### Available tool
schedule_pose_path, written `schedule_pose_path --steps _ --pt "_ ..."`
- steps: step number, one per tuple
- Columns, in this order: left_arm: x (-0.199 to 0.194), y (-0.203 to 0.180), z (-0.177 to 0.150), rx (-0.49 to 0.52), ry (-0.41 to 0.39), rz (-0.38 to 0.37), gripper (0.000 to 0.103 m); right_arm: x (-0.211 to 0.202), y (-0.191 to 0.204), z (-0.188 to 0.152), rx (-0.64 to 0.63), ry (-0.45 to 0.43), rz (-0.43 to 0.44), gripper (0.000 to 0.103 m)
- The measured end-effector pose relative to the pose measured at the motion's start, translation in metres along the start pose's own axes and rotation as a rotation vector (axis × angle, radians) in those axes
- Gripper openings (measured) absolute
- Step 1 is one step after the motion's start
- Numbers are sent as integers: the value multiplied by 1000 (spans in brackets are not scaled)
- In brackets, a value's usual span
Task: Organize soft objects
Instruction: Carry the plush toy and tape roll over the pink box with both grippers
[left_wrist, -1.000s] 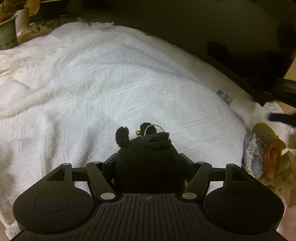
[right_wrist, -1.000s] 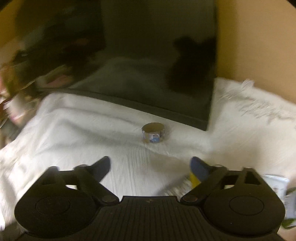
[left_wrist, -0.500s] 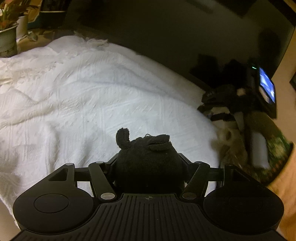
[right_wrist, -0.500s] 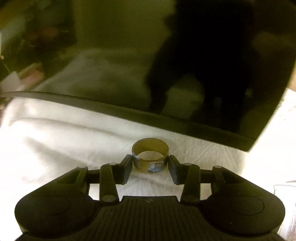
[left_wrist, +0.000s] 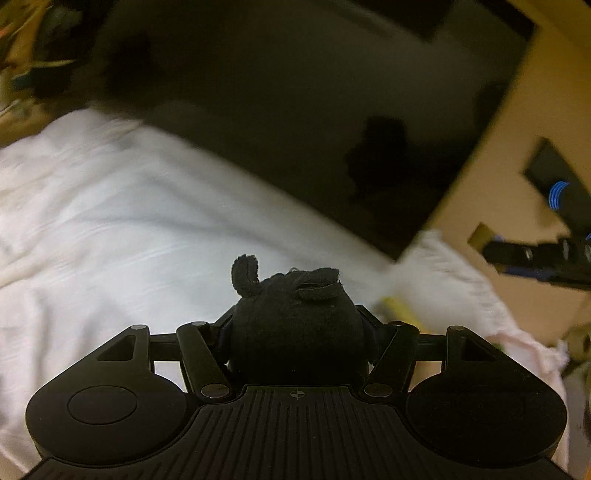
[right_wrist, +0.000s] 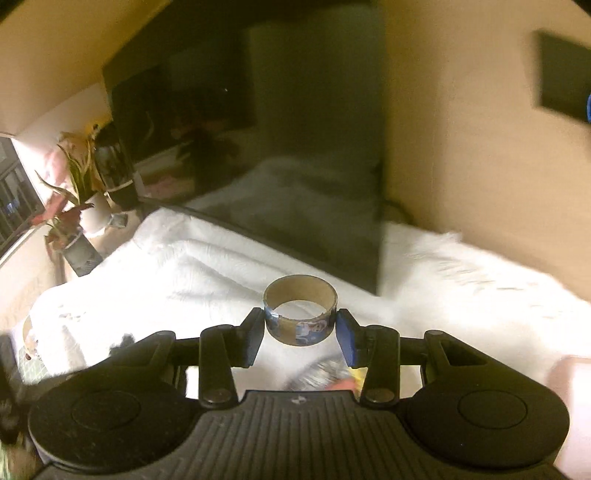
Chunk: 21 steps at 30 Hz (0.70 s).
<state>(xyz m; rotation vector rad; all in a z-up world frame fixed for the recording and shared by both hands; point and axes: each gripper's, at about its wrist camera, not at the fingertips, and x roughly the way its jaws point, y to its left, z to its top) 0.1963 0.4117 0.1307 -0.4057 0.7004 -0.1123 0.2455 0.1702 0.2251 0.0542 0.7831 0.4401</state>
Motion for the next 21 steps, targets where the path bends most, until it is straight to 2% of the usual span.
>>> schedule_pose_path --steps 3,9,11,16,19,21 --pt "2 -50 1 49 -4 -65 69 -51 -28 -13 -10 -54 -34 42" --pt "19 -162 -15 166 69 -255 69 -134 -113 -45 32 -112 -97 42" --pt "25 -196 -26 187 99 -295 69 -161 -149 -64 41 -128 -144 42" --pt "51 -275 -68 268 212 -386 69 -190 -218 -97 93 -105 -280 42" --pt "67 -312 -82 300 283 -426 69 -195 -252 -104 167 -83 -343 42" --pt "72 -336 -90 349 298 -446 69 -196 -270 -106 195 -80 -375 42"
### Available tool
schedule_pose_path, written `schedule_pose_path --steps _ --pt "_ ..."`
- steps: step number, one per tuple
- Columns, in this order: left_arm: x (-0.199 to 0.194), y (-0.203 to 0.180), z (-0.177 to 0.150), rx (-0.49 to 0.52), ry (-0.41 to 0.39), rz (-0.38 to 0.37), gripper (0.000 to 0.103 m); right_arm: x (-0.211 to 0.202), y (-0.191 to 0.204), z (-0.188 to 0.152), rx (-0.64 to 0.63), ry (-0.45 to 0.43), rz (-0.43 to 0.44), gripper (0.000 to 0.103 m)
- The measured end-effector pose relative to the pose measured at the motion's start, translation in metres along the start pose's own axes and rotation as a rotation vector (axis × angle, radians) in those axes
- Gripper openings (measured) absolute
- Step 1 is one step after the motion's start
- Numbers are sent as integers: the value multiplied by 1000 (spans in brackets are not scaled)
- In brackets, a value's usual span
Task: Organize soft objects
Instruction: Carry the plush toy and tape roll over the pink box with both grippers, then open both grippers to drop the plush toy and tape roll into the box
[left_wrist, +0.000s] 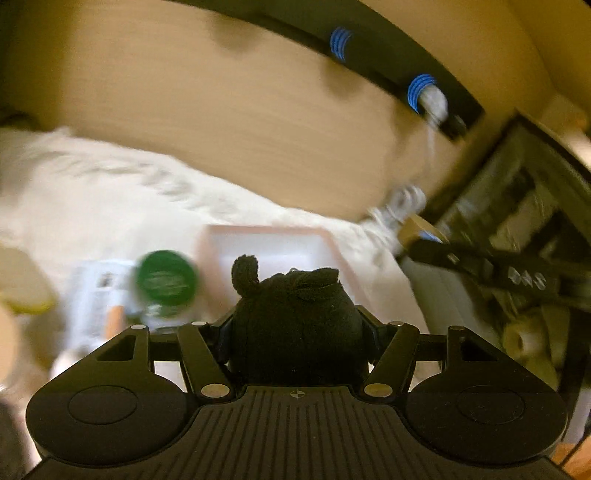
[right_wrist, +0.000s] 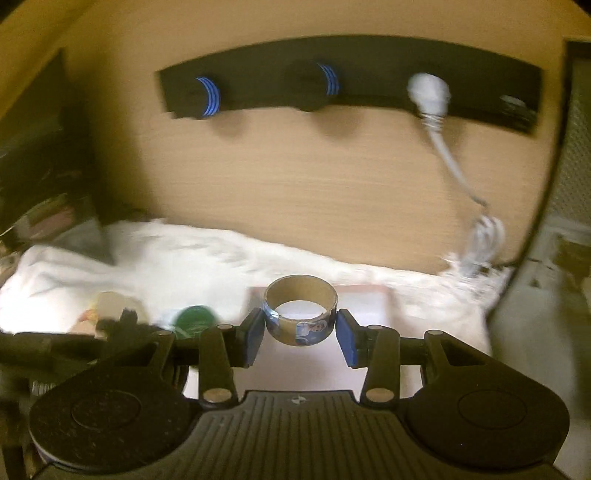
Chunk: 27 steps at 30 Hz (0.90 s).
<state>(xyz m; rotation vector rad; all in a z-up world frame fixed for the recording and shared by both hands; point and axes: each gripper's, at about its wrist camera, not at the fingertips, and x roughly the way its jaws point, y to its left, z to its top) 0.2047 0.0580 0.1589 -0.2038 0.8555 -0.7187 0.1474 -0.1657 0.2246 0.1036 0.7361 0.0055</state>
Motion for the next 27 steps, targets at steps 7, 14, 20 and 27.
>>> schedule_pose_path --steps 7,14,20,27 --pt "76 -35 11 95 53 -11 69 61 -20 17 101 75 8 42" --pt "158 -23 -10 177 162 99 70 108 -24 11 145 158 -26 64" --pt "120 -6 4 76 -2 64 68 80 -43 -5 179 55 -107 71" --pt "44 16 8 -36 -219 17 67 46 -62 -40 226 -45 -119 77"
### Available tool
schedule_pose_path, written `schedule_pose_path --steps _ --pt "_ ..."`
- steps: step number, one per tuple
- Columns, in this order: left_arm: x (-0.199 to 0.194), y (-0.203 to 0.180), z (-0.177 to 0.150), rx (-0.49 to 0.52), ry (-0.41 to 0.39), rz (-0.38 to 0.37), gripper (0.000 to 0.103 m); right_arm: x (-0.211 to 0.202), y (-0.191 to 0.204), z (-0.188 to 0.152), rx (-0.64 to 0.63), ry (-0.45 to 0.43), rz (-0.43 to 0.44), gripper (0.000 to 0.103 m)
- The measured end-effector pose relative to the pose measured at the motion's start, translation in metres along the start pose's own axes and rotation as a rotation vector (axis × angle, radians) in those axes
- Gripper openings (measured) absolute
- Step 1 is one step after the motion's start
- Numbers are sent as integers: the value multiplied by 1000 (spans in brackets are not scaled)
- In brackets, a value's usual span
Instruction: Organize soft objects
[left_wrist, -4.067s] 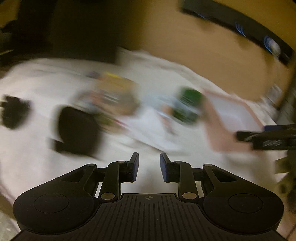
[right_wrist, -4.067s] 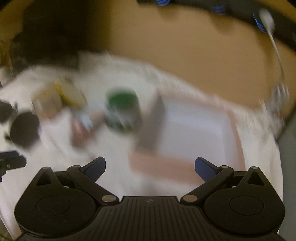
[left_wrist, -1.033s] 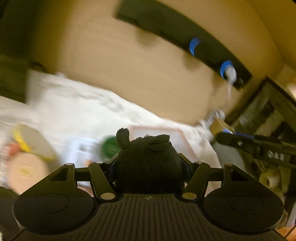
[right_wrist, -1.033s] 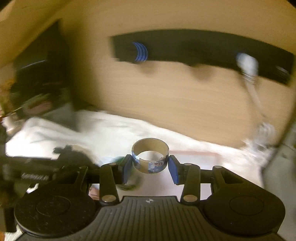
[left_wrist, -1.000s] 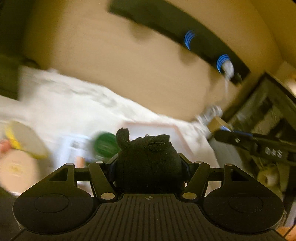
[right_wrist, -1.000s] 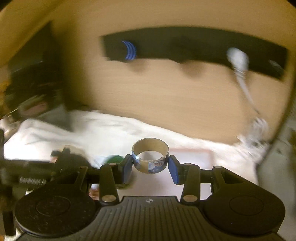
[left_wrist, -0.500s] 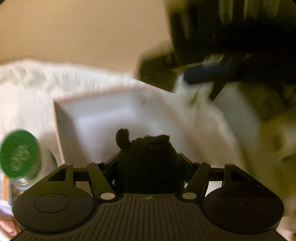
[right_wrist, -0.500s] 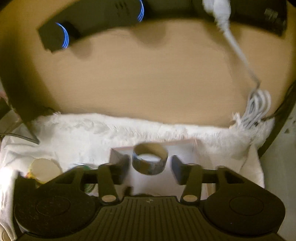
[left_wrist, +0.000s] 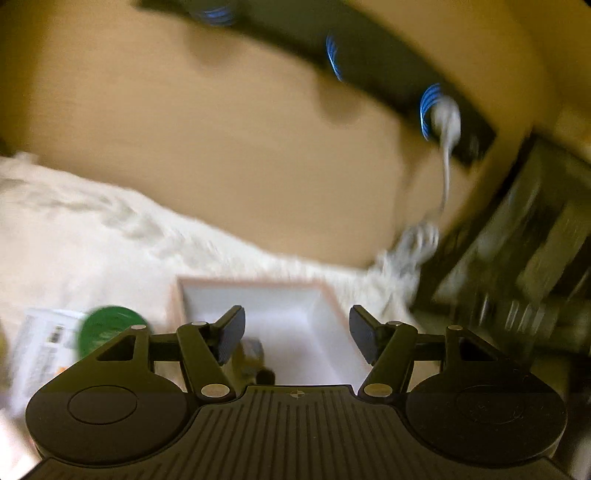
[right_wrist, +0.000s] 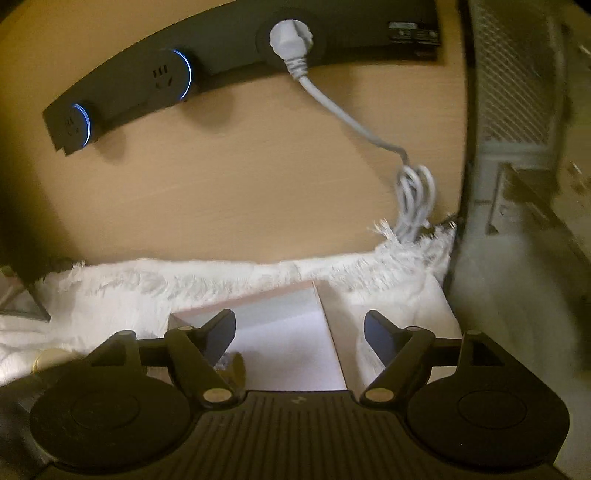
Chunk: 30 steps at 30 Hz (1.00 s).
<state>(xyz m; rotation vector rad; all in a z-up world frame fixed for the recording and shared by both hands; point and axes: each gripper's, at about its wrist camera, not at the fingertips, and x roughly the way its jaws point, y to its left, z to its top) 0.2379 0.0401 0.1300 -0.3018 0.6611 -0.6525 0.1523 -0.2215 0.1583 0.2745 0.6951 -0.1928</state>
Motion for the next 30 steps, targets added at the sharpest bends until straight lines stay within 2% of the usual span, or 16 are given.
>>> schedule_pose_path --steps 3,8,11,14,17,20,24,27,30 --pt "-31 10 5 -39 -68 36 67 -4 -2 -25 -29 13 4 77" --pt "-88 32 -5 -10 -99 155 67 -8 25 -60 -134 31 66 77" --pt "-121 52 -22 19 -139 301 67 -7 53 -77 -220 34 123 77" --pt "-149 81 -39 -9 -158 443 67 -1 84 -92 -284 67 195 77" --pt "-167 112 -54 -60 -132 576 67 5 113 -106 -327 105 262 77" --pt "-183 142 -66 -117 -104 655 67 14 141 -122 -381 136 294 77" --pt "-194 174 -80 -171 -42 710 67 32 174 -143 -433 178 322 77" --pt "-190 187 -85 -182 -9 701 67 42 194 -157 -471 191 331 77" --pt "-187 197 -88 -205 8 660 67 51 208 -171 -524 191 304 78"
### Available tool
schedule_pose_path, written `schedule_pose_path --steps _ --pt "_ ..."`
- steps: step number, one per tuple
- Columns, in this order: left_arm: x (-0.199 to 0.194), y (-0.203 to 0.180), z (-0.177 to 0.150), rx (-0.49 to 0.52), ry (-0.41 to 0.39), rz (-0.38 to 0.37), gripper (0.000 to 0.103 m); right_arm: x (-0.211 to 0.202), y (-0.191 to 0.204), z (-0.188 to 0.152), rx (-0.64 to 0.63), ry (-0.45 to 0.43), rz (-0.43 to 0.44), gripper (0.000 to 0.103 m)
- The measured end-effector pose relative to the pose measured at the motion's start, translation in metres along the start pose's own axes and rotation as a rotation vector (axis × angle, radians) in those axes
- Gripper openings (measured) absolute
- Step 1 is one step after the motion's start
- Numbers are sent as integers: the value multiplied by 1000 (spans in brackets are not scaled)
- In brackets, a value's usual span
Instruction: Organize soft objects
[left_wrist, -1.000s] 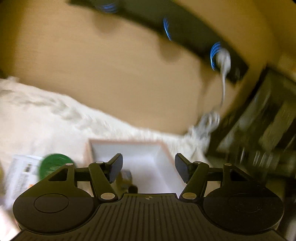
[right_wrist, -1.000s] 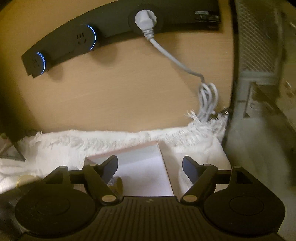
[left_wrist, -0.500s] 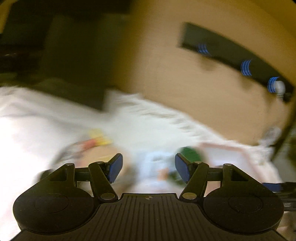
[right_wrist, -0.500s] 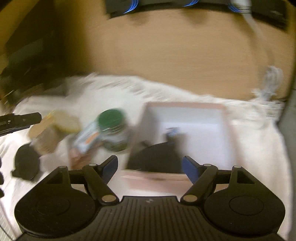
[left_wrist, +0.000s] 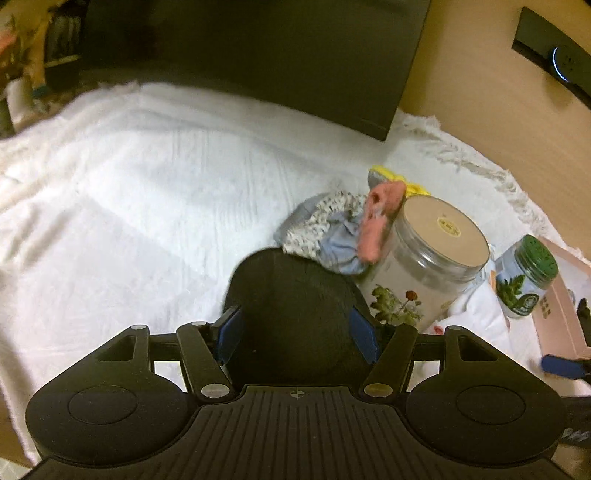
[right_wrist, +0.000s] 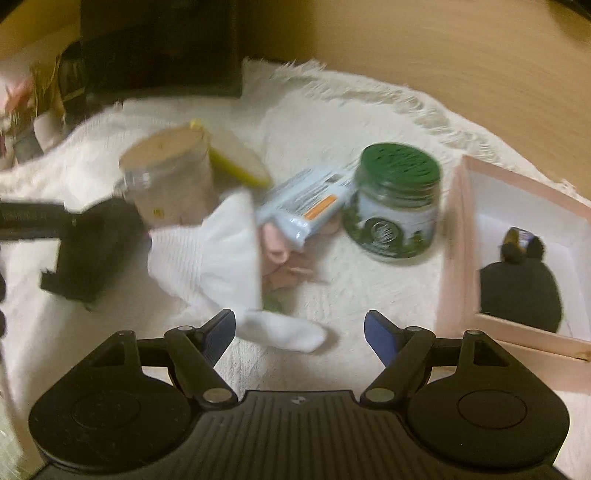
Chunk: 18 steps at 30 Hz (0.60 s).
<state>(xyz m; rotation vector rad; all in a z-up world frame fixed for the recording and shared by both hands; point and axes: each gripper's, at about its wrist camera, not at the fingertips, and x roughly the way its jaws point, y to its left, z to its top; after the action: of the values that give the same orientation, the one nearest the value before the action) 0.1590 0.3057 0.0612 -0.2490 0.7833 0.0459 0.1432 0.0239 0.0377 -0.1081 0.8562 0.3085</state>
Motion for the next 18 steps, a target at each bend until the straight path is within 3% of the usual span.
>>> schedule_pose_path --steps 4,7,15,18 --pt "10 0 -2 -25 27 -152 67 11 8 -6 -34 23 -23 78" --pt "13 -11 -3 10 31 -201 67 15 6 -11 -10 31 -19 82" --pt "8 -24 -4 70 35 -266 67 12 1 -22 28 -3 -38 96" --pt "7 -25 -2 79 8 -207 67 12 -1 -26 48 -20 -53 102"
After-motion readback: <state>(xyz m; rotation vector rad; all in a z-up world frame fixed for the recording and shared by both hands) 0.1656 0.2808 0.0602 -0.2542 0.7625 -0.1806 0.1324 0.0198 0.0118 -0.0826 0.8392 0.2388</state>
